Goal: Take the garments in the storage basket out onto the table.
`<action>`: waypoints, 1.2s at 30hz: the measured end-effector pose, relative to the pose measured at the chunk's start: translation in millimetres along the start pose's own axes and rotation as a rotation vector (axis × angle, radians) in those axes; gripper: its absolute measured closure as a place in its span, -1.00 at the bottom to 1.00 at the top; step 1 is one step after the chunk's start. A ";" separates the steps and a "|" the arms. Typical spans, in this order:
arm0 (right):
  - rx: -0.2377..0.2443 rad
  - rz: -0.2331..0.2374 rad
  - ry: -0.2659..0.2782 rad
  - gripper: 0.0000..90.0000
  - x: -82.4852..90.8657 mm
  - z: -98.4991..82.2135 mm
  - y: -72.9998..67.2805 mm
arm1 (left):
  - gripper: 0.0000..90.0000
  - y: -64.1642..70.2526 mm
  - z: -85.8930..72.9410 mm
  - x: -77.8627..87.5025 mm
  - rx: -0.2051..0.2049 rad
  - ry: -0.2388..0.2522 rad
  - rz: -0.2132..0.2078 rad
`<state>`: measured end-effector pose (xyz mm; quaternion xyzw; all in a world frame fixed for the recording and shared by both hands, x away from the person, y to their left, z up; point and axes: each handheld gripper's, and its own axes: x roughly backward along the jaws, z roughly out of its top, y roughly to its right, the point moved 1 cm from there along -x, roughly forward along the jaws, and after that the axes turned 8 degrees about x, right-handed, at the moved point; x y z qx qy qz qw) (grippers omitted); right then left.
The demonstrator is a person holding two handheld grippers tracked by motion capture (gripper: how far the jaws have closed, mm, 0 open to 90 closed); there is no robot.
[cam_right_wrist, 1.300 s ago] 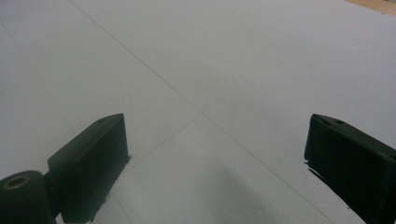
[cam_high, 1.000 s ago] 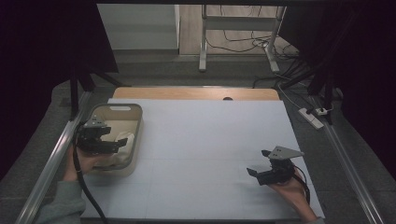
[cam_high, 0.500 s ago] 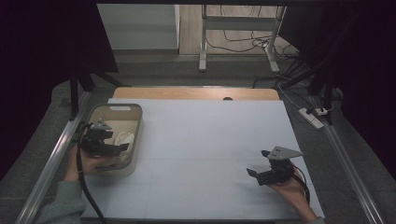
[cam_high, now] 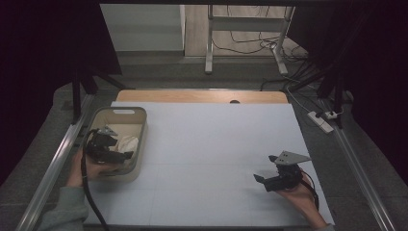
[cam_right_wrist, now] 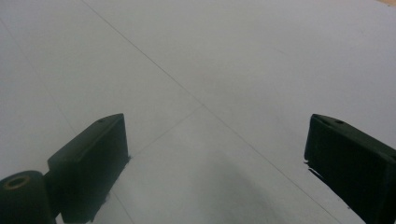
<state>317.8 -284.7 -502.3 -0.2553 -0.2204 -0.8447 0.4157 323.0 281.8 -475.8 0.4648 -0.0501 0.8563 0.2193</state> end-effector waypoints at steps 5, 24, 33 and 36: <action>-0.009 0.011 0.010 -0.86 0.4 0.3 -0.1 | -0.57 2.7 0.5 -4.5 -0.017 -0.039 0.002; -0.010 0.008 0.015 -0.85 0.8 0.4 0.3 | 0.46 3.6 3.3 -16.8 -0.010 -0.166 -0.005; -0.009 0.009 0.014 -0.85 0.8 0.4 0.2 | 0.50 -1.3 2.9 -10.9 0.020 -0.114 0.007; -0.009 0.004 0.016 -0.85 1.1 0.5 0.3 | 0.50 -4.6 2.4 -5.4 0.043 -0.072 0.024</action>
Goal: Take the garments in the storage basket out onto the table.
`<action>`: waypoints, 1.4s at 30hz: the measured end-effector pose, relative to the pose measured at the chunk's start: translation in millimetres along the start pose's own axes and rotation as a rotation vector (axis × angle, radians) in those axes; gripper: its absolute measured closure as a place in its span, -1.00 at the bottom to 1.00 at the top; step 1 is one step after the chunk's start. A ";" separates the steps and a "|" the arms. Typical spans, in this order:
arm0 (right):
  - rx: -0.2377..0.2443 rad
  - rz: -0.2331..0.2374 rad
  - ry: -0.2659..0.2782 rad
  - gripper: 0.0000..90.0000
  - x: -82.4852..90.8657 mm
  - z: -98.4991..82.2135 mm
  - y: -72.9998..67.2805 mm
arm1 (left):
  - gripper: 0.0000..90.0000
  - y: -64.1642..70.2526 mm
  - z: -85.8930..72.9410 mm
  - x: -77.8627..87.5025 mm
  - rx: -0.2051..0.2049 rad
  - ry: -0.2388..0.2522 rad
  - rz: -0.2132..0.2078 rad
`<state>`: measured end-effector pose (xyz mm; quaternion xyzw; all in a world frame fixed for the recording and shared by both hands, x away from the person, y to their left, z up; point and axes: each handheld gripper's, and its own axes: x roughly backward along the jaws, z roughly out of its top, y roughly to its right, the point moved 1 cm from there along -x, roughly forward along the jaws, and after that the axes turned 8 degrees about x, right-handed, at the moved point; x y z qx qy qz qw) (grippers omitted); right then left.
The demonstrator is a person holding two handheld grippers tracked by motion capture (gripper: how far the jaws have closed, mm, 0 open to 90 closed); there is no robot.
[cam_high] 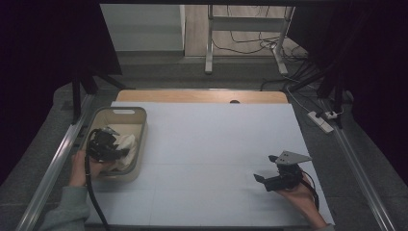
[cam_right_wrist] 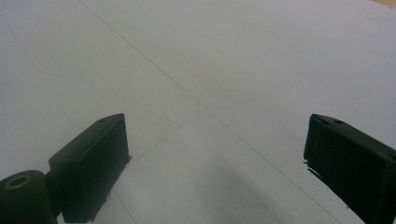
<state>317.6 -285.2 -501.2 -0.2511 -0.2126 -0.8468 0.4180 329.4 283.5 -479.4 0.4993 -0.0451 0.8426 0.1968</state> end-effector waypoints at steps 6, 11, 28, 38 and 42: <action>-0.003 -0.001 0.001 -0.85 0.2 0.1 0.0 | 0.50 -5.7 -2.3 11.7 0.036 0.089 -0.007; -0.001 -0.002 0.000 -0.85 0.3 0.0 0.3 | 0.50 -9.7 -4.3 20.1 0.067 0.152 -0.027; 0.000 -0.004 -0.004 -0.85 0.2 0.0 0.3 | 0.50 -12.7 -7.6 37.6 0.097 0.284 -0.062; 0.001 -0.003 -0.005 -0.85 0.2 -0.1 0.5 | 0.50 -15.6 -9.4 42.5 0.119 0.337 -0.080; -0.001 -0.006 -0.005 -0.85 -0.1 -0.1 0.2 | 0.50 -17.4 -10.5 46.2 0.132 0.371 -0.094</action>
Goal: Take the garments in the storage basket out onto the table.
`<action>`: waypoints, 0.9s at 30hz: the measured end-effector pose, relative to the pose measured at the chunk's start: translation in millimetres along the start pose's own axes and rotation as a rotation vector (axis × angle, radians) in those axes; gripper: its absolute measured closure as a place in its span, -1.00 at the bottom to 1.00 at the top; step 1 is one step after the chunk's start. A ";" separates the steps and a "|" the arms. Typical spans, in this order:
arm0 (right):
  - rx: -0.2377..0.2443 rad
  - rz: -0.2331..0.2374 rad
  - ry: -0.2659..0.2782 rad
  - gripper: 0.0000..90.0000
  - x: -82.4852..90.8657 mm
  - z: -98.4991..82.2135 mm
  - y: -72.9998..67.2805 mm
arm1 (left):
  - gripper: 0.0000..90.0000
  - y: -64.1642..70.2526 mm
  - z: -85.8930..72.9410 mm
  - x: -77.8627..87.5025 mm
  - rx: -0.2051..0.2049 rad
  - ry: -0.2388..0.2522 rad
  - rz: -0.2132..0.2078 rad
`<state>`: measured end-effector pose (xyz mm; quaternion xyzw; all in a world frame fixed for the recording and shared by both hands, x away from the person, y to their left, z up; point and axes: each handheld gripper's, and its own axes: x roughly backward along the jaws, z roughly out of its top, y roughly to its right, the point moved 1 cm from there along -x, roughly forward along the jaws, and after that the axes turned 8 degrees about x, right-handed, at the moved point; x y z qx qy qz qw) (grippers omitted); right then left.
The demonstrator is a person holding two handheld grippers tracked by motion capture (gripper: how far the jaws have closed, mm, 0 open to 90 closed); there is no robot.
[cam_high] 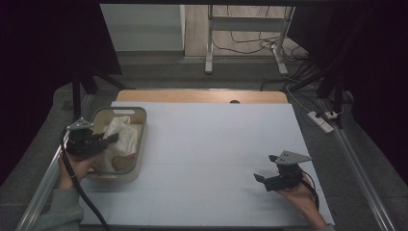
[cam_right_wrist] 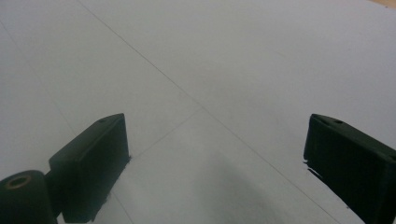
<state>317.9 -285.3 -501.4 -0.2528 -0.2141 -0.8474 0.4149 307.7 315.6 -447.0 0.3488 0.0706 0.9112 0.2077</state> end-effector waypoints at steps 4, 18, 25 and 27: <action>0.000 -0.001 -0.001 -0.85 0.0 0.0 0.1 | 0.50 -0.7 0.8 4.4 0.009 0.032 -0.011; -0.005 -0.005 0.005 -0.85 0.8 0.2 0.2 | 0.50 1.6 3.2 16.3 0.009 0.112 -0.038; -0.005 -0.004 0.004 -0.85 0.8 0.3 0.1 | 0.50 2.2 3.9 22.1 0.023 0.164 -0.061; -0.006 -0.004 0.004 -0.85 0.7 0.2 0.1 | 0.50 1.9 4.0 23.6 0.030 0.180 -0.072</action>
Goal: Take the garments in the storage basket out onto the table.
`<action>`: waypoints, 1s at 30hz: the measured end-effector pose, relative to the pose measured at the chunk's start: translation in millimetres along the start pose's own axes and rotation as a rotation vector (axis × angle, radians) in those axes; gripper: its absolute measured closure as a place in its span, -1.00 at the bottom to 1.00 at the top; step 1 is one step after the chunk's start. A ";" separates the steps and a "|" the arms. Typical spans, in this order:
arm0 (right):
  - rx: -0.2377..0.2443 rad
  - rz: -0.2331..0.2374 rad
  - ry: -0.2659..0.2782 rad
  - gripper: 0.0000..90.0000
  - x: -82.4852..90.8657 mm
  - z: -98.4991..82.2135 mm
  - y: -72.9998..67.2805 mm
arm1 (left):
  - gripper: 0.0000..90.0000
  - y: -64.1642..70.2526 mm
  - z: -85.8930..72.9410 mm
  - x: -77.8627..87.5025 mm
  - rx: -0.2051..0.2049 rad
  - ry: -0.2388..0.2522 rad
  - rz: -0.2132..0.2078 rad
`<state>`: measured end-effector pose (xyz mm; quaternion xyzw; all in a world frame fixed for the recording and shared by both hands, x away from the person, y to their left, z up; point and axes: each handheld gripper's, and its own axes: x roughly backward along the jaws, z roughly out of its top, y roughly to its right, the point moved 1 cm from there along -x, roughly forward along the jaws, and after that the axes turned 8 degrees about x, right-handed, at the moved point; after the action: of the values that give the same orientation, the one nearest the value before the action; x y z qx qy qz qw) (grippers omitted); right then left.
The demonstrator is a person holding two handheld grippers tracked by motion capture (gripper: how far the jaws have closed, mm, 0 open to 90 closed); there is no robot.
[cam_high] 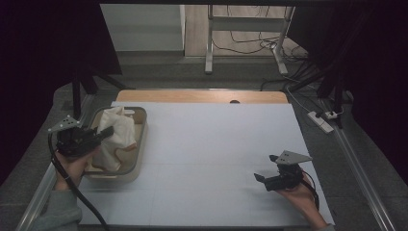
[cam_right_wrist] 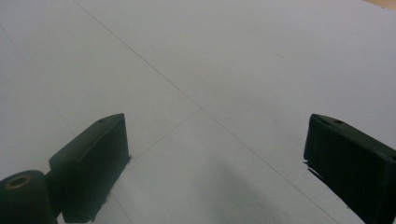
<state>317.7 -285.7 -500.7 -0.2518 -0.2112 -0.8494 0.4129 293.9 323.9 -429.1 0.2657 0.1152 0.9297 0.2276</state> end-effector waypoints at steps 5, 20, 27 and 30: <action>0.000 0.001 -0.001 -0.85 -0.2 0.0 -0.1 | 0.50 0.3 0.8 2.6 0.008 0.023 -0.013; 0.001 -0.001 -0.005 -0.85 -0.8 -0.3 -0.2 | 0.50 10.3 6.0 12.6 0.014 0.108 -0.056; 0.003 0.000 -0.006 -0.85 -0.9 -0.4 0.1 | 0.50 14.5 8.5 18.2 0.015 0.143 -0.074; 0.006 0.002 -0.008 -0.85 -1.1 -0.5 0.1 | 0.50 15.6 9.1 19.3 0.019 0.153 -0.086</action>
<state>318.2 -285.3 -501.7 -0.2543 -0.2151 -0.8474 0.4134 278.6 320.5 -407.9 0.1910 0.1522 0.9355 0.2553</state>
